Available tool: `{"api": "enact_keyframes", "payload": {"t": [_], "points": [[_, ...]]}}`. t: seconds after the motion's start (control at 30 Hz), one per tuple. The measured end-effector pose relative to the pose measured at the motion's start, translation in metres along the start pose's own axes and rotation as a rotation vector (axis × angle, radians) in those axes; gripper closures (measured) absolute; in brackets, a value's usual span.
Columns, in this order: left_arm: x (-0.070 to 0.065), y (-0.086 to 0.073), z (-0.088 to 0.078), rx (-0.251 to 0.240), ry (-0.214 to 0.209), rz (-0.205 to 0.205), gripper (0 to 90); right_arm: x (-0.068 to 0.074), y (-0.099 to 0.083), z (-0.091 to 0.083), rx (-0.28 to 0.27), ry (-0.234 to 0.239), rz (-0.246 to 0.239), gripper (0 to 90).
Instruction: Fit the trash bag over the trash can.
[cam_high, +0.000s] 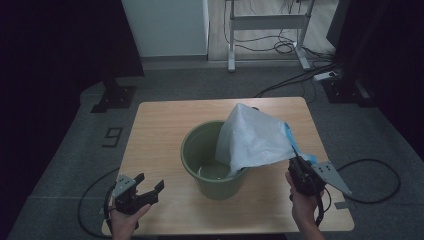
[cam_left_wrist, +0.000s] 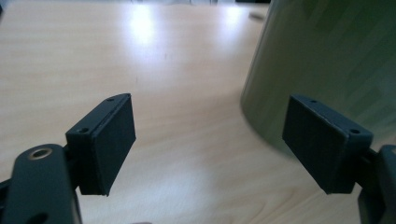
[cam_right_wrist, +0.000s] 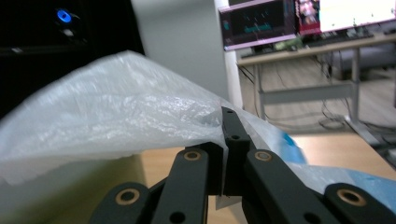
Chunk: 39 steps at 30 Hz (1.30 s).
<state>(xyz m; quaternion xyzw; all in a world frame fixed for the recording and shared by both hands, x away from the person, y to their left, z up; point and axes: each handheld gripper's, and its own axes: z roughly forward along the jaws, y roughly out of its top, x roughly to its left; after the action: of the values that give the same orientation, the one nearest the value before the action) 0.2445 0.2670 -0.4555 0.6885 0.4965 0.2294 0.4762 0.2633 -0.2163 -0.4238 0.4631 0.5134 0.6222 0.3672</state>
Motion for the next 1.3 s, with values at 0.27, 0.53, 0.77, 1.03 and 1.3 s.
{"api": "enact_keyframes", "payload": {"t": [0.27, 0.53, 0.77, 1.03, 1.3], "points": [[-0.020, 0.035, -0.013, -0.085, -0.047, 0.007, 20.8, 0.028, 0.024, 0.006, -0.025, 0.068, -0.060, 87.5], [-0.043, 0.051, -0.013, -0.101, -0.083, 0.069, 21.1, 0.059, 0.036, 0.014, -0.007, 0.148, -0.105, 87.5], [-0.060, 0.061, -0.017, -0.105, -0.106, 0.114, 21.9, 0.084, 0.036, 0.019, 0.023, 0.204, -0.185, 86.3], [-0.079, 0.071, -0.019, -0.110, -0.143, 0.165, 21.9, 0.105, 0.020, 0.029, 0.093, 0.251, -0.221, 85.5], [-0.093, 0.075, -0.012, -0.109, -0.186, 0.211, 21.0, 0.114, 0.014, 0.035, 0.112, 0.270, -0.232, 85.4]]}}
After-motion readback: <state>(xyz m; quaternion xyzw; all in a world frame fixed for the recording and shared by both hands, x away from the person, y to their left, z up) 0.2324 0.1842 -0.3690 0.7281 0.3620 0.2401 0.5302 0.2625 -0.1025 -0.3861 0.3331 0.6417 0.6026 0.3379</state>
